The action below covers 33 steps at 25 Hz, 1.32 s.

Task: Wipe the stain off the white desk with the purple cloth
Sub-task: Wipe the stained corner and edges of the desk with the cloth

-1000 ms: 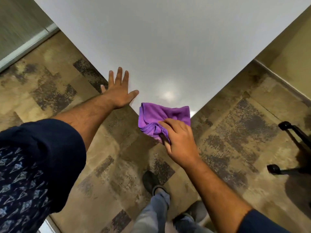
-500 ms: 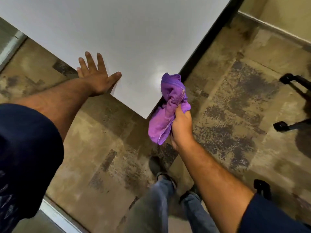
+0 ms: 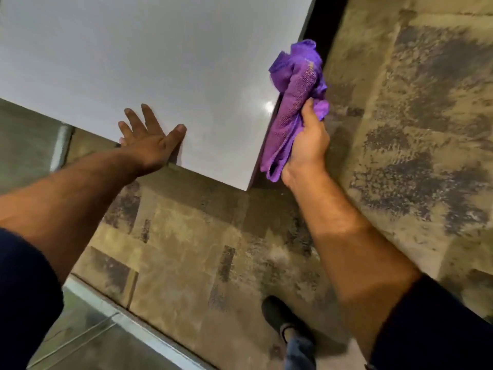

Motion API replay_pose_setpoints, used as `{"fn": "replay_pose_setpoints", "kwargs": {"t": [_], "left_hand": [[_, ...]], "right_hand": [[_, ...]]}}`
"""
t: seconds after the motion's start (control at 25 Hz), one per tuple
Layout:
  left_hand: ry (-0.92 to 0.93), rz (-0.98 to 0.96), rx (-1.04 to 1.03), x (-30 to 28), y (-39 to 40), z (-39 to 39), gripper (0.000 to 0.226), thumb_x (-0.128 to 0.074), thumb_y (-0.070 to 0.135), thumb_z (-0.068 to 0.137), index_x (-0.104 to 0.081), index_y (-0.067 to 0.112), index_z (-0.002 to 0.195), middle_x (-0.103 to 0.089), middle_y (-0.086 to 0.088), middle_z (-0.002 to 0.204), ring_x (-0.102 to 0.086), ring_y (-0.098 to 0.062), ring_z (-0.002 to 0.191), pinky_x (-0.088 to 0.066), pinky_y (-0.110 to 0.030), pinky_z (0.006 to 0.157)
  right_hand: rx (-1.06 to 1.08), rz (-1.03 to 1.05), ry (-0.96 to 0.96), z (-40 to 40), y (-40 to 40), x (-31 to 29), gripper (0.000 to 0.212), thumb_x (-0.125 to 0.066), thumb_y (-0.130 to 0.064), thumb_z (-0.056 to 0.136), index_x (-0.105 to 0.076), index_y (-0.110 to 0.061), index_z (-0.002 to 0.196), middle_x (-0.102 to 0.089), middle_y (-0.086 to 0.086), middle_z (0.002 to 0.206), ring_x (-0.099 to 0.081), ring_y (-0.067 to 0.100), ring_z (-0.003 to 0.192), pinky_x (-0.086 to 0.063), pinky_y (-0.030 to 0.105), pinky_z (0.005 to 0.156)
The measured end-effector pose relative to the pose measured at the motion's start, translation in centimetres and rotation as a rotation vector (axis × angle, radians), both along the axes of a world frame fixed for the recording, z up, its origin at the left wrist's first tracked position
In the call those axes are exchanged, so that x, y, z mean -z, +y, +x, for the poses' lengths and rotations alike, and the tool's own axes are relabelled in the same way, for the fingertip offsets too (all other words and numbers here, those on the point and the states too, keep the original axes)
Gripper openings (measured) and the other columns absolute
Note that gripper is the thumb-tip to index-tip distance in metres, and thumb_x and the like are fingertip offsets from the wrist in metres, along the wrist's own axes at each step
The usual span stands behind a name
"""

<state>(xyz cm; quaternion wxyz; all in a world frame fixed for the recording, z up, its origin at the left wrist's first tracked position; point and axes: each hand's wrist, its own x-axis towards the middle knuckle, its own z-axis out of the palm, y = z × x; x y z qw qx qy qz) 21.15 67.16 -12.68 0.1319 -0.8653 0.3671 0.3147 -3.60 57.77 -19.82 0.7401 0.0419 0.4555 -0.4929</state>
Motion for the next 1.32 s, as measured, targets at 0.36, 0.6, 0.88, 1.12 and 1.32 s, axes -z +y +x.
{"fn": "replay_pose_setpoints", "kwargs": {"t": [0.36,0.6,0.88,1.12,1.32], "left_hand": [[-0.086,-0.039,0.026,0.3,0.5,-0.2,0.112,-0.013,0.093,0.080,0.020,0.023,0.162,0.027,-0.018,0.170,0.018,-0.044,0.157,0.004,-0.062,0.124],[-0.081,-0.064,0.057,-0.1,1.1,-0.8,0.099,-0.022,0.082,0.093,0.020,0.025,0.162,0.028,-0.016,0.170,0.020,-0.042,0.158,0.004,-0.062,0.125],[-0.075,-0.020,0.071,-0.7,0.9,-1.1,0.101,-0.020,0.085,0.090,0.023,0.026,0.161,0.030,-0.016,0.169,0.020,-0.043,0.157,0.004,-0.062,0.125],[-0.086,-0.016,0.094,-0.5,1.0,-0.8,0.103,-0.016,0.086,0.088,0.021,0.024,0.162,0.027,-0.019,0.170,0.019,-0.044,0.157,0.004,-0.062,0.124],[-0.121,-0.026,0.113,-0.3,1.1,-0.9,0.097,-0.016,0.081,0.093,0.021,0.023,0.162,0.028,-0.019,0.170,0.018,-0.045,0.158,0.004,-0.062,0.124]], "right_hand": [[-0.172,-0.152,0.239,3.0,6.0,2.1,0.024,-0.051,-0.014,0.110,-0.069,-0.018,0.095,-0.066,-0.023,0.081,-0.063,-0.017,0.066,-0.051,0.013,0.073],[-0.320,-0.439,0.665,2.2,12.8,2.0,0.044,-0.043,-0.036,0.098,-0.069,-0.002,0.108,-0.068,0.009,0.094,-0.067,0.021,0.083,-0.056,0.043,0.078],[-0.385,-0.633,0.940,-0.3,17.7,3.2,0.049,-0.054,0.009,0.092,-0.062,0.006,0.140,-0.065,0.022,0.134,-0.057,0.026,0.124,-0.046,0.030,0.113],[-0.198,-0.501,0.814,-3.5,12.5,3.4,0.036,-0.050,-0.003,0.094,-0.068,0.006,0.124,-0.072,0.023,0.122,-0.066,0.031,0.116,-0.053,0.042,0.105],[-0.415,-0.759,0.862,0.6,8.7,1.2,0.048,-0.055,-0.004,0.097,-0.059,-0.013,0.144,-0.048,0.021,0.159,-0.050,0.038,0.134,-0.035,0.038,0.122]]}}
